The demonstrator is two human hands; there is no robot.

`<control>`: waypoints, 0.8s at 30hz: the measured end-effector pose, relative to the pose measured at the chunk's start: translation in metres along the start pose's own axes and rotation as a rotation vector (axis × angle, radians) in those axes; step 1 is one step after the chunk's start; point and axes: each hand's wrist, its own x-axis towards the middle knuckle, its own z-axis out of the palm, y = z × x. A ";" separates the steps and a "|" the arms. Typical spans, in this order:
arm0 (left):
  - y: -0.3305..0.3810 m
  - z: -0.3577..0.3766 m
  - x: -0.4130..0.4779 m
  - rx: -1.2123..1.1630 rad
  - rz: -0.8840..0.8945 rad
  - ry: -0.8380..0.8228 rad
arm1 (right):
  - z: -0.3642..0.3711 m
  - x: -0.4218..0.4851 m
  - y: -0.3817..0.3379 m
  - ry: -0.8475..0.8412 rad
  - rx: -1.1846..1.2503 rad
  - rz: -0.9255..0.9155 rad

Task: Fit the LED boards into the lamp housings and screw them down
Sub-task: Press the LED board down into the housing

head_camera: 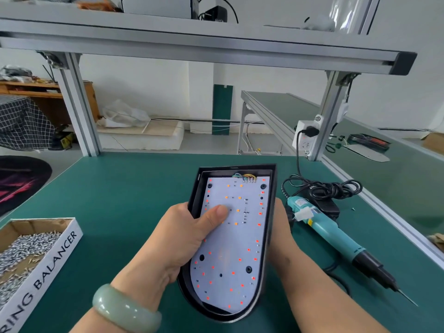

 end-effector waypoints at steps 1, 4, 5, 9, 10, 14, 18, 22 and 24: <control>0.000 -0.001 0.000 0.008 -0.005 0.002 | 0.001 -0.002 -0.003 -0.053 -0.026 -0.056; -0.002 -0.001 0.001 0.045 0.001 -0.013 | -0.004 -0.002 -0.003 -0.221 0.045 0.017; -0.003 0.000 0.001 0.052 0.000 -0.020 | -0.007 0.000 -0.002 -0.227 0.071 0.041; -0.003 -0.001 0.001 0.054 -0.001 -0.016 | -0.007 -0.001 -0.008 -0.222 0.013 0.035; -0.003 -0.002 0.002 0.058 0.000 -0.011 | -0.007 -0.002 -0.010 -0.224 -0.017 0.034; -0.002 -0.001 0.000 0.076 -0.003 -0.018 | -0.009 0.000 -0.010 -0.122 -0.119 0.033; -0.003 0.003 0.000 0.090 -0.015 -0.018 | -0.012 0.005 -0.007 0.042 -0.073 0.060; -0.004 -0.001 0.004 0.103 -0.033 0.030 | -0.006 -0.004 -0.006 -0.026 -0.309 -0.075; -0.004 -0.004 0.004 0.111 -0.037 0.037 | -0.003 -0.005 -0.004 -0.029 -0.405 -0.056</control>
